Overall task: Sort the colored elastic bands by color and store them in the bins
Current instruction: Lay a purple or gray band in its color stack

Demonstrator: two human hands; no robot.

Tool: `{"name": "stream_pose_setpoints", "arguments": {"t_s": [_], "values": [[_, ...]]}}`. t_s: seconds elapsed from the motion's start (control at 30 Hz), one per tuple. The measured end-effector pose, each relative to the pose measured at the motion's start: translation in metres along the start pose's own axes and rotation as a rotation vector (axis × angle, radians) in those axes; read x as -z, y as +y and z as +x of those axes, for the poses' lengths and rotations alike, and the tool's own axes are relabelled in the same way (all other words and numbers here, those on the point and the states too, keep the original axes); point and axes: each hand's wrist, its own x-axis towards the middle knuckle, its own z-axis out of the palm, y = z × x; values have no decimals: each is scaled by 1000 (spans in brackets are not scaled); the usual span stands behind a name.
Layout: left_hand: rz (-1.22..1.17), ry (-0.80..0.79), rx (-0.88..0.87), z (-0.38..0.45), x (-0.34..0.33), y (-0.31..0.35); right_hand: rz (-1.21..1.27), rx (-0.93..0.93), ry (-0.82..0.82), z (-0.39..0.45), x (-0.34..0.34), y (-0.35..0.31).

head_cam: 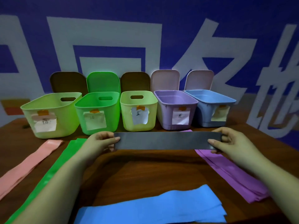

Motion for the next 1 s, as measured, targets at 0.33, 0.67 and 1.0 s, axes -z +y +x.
{"name": "stream_pose_setpoints", "arguments": {"t_s": [0.33,0.67,1.0], "values": [[362,-184,21,11,-42,28,243,-71,95,-26,29,23],[494,-219,38,62,-133,31,111,-184,182,-58,71,56],[563,-294,-208,108,-267,17,-189,-169,360,-88,122,91]]}}
